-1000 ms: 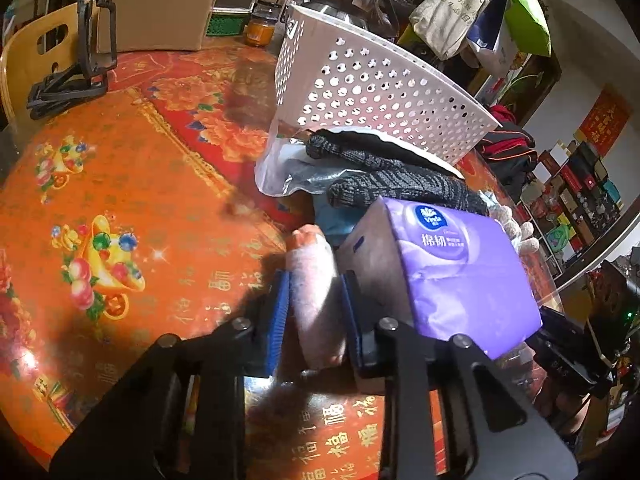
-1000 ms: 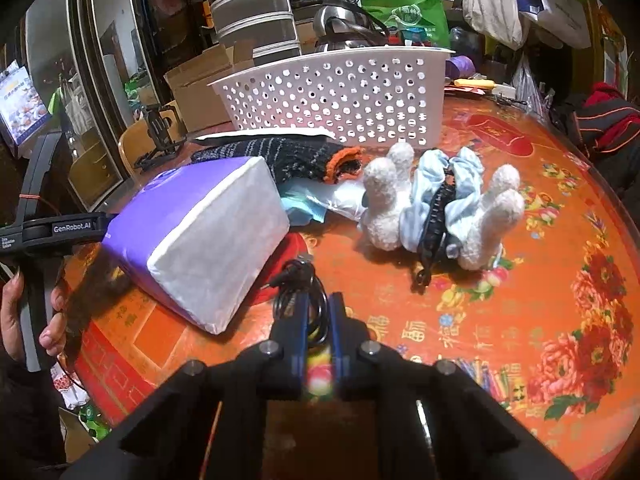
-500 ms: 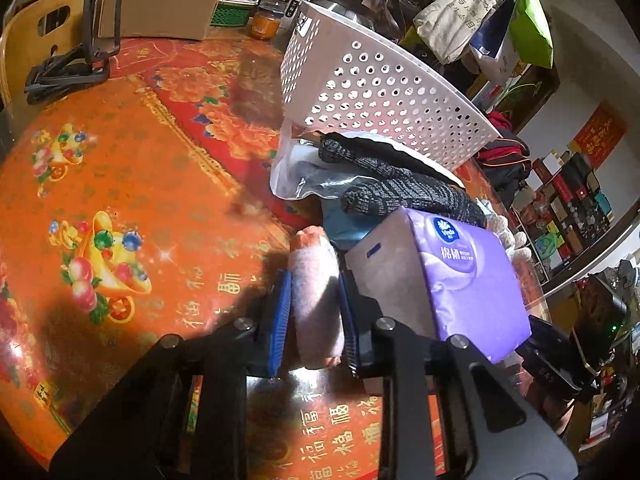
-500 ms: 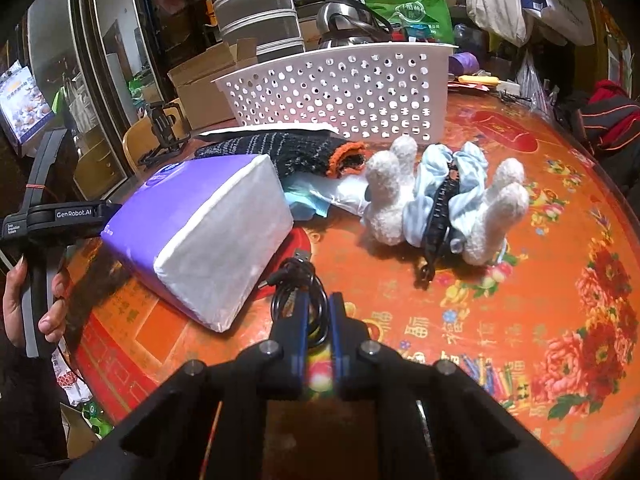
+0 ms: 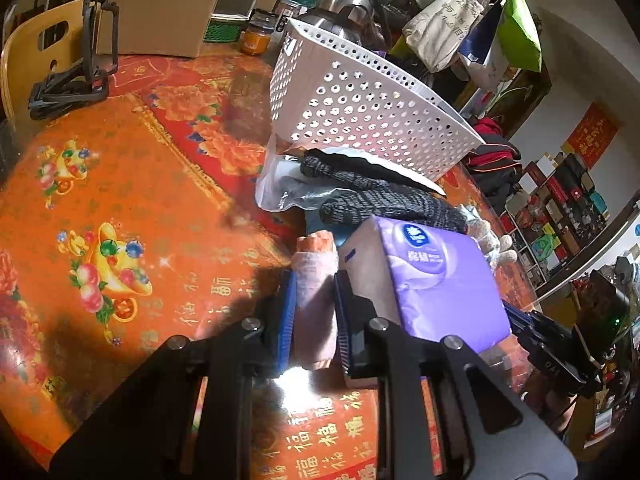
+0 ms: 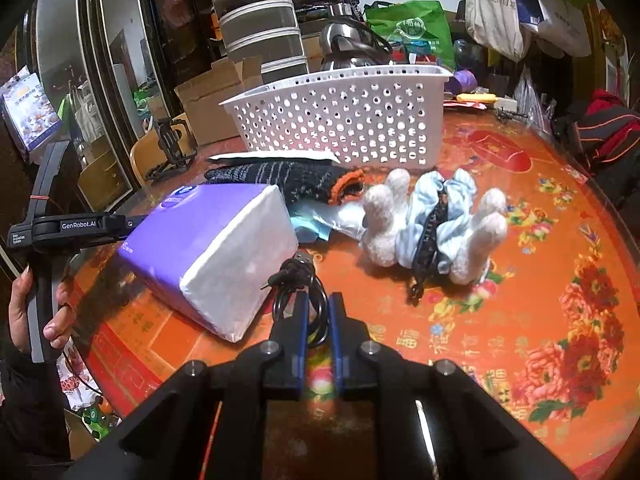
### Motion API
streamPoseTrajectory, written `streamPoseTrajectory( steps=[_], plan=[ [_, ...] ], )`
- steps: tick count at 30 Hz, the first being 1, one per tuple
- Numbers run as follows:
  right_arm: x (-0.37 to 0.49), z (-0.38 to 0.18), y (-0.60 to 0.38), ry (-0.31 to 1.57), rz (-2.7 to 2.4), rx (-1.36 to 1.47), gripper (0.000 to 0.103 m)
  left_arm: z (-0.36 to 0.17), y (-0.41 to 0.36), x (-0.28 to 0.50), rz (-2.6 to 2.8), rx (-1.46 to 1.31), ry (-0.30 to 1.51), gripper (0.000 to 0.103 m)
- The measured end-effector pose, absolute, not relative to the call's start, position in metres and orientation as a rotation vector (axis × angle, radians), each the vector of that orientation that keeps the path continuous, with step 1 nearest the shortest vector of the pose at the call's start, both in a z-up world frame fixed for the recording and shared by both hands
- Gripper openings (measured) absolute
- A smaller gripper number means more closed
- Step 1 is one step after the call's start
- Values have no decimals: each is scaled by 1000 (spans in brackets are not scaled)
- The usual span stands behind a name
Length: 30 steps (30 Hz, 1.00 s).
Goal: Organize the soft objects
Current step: 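Carry the white roll into the white basket with the left tool while the right tool drops the cable there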
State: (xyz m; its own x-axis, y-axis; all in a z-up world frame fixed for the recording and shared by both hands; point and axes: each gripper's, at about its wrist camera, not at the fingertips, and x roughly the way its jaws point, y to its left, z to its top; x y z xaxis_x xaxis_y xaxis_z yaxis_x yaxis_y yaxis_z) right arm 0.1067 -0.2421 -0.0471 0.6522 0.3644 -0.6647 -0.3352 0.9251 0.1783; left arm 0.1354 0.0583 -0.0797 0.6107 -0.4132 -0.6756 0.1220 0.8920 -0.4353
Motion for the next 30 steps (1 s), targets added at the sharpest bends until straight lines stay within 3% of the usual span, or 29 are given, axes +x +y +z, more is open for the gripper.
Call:
streamPoseTrajectory(
  steps=[14,30],
  plan=[
    [107,-30,-254,721,368,49,8,-34,65,121,-298,-357,767,17],
    [163,59,-251,609,348,-32,8,71,53,160,-286,-330,643,17]
  ],
)
